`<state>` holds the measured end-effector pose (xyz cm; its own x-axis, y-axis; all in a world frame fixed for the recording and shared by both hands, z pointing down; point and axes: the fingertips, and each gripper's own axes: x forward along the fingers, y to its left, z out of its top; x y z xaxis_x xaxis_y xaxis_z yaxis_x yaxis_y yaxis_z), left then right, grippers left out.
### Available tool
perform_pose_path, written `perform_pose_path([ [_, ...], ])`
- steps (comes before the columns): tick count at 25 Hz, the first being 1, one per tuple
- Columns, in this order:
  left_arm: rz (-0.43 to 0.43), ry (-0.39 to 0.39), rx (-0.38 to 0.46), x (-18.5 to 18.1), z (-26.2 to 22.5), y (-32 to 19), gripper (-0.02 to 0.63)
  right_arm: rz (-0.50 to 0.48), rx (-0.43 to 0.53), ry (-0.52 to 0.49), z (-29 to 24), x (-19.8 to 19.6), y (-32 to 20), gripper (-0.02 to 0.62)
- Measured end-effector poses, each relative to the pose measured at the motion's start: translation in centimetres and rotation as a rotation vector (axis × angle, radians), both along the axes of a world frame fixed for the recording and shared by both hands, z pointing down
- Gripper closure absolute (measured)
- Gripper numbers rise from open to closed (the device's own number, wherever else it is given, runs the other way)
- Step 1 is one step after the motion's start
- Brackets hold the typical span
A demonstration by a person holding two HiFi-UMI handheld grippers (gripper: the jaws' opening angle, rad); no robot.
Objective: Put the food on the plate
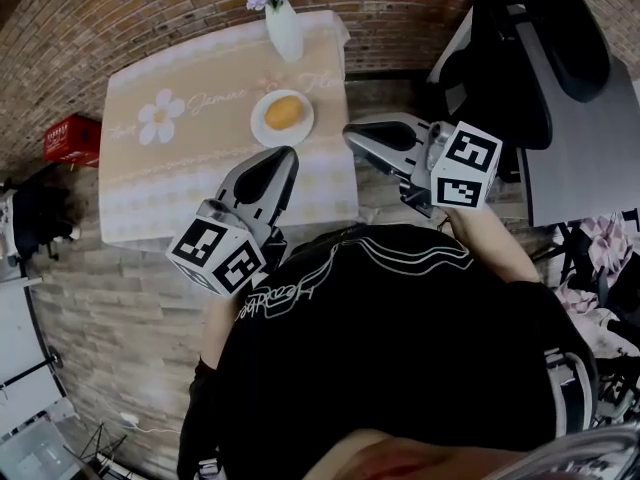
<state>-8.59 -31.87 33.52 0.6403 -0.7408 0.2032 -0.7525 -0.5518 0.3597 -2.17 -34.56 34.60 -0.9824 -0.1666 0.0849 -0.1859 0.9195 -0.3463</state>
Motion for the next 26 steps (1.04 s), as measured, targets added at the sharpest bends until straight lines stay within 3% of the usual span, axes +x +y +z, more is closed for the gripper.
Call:
perform_pose_path([
  [26,0.018,0.0,-0.021,0.9,1.0,-2.4,0.594,0.021,-0.043,-0.001,1.7,0.6,-2.3,0.598],
])
